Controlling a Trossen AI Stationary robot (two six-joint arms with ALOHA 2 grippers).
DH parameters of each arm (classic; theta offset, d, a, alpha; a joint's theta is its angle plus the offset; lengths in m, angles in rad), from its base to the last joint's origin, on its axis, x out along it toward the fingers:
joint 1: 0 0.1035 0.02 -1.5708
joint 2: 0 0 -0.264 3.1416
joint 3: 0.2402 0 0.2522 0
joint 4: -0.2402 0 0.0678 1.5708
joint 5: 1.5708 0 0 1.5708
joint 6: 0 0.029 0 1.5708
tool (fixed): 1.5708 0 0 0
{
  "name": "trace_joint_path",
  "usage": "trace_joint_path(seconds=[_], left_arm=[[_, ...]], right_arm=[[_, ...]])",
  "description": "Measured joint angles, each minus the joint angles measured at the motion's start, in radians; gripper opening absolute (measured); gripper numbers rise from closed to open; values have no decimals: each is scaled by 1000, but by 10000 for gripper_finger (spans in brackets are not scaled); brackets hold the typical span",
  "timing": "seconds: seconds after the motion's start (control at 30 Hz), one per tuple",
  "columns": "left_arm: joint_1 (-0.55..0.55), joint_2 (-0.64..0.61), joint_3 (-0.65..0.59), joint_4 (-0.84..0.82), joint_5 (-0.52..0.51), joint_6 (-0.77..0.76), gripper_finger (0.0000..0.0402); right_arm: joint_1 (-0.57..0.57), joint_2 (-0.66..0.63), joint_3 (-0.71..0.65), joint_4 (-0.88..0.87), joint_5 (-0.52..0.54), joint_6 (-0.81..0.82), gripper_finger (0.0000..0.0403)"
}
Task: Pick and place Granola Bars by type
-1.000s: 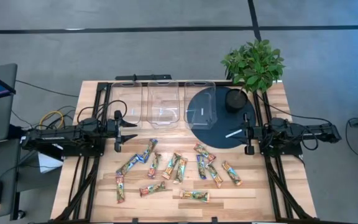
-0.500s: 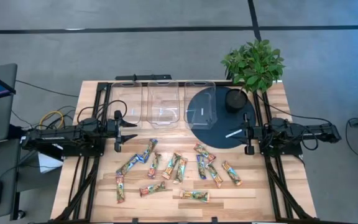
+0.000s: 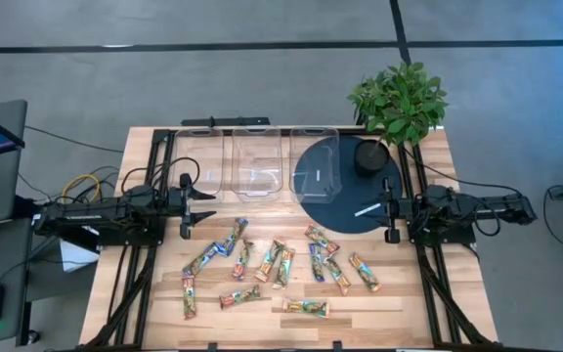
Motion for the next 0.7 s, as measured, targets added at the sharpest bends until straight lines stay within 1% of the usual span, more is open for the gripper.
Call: trace_joint_path(seconds=[0.37,0.53,0.63,0.7], left_arm=[[0,0,0,0,0,1,206],[0,0,0,0,0,-6,206],[0,0,0,1,1,-5,206],[0,0,0,7,1,-18,206]], right_arm=[[0,0,0,1,0,-1,124],[0,-2,0,23,0,-60,124],[1,-2,0,20,0,-59,124],[2,-2,0,20,0,-30,124]])
